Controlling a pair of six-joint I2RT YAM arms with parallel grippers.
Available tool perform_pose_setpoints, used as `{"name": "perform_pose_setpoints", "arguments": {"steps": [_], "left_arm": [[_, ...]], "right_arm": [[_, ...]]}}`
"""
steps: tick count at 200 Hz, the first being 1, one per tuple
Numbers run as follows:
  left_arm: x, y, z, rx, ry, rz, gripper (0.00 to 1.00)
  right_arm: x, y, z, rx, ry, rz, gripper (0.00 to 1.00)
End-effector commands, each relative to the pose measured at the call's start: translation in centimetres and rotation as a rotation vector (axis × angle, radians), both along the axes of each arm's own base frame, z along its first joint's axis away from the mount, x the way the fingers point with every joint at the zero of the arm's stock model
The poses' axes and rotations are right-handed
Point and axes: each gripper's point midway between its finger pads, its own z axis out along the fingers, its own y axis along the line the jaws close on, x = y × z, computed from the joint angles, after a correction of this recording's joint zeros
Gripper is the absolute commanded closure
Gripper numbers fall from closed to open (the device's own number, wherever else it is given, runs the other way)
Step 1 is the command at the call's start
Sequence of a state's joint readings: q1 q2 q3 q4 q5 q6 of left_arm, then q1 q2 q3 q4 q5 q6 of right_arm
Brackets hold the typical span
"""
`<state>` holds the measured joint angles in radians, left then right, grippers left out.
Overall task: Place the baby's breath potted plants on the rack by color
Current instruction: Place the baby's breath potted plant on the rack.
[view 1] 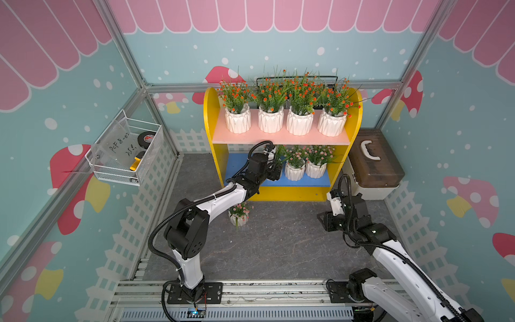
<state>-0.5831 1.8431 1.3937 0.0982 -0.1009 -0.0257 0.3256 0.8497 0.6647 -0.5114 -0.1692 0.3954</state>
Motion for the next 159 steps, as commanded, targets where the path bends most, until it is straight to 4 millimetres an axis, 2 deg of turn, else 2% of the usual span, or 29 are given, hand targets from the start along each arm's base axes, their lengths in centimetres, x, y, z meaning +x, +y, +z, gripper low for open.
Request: {"name": "perform_pose_setpoints", "arguments": {"steps": [1,21,46,125,159], "left_arm": [[1.2,0.0,3.0,-0.045,-0.071,0.016,0.34],[1.3,0.0,2.9,-0.040,-0.069,0.020,0.31],[1.1,0.1,2.9,-0.046,-0.070,0.019,0.21],[-1.6,1.0,4.8,-0.069,-0.088,-0.017,0.02],[-2.6,1.5,4.9,-0.061,-0.087,-0.021,0.01]], "right_arm": [[0.0,-0.4,-0.3,-0.024,0.000,-0.001,0.64],[0.1,-0.4,-0.3,-0.022,0.000,0.000,0.64],[0.1,-0.3,-0.3,-0.020,0.003,0.004,0.64],[0.0,0.0,0.0,0.007,-0.005,0.008,0.64],[0.1,0.2,-0.1,0.019,0.000,0.013,0.64]]}}
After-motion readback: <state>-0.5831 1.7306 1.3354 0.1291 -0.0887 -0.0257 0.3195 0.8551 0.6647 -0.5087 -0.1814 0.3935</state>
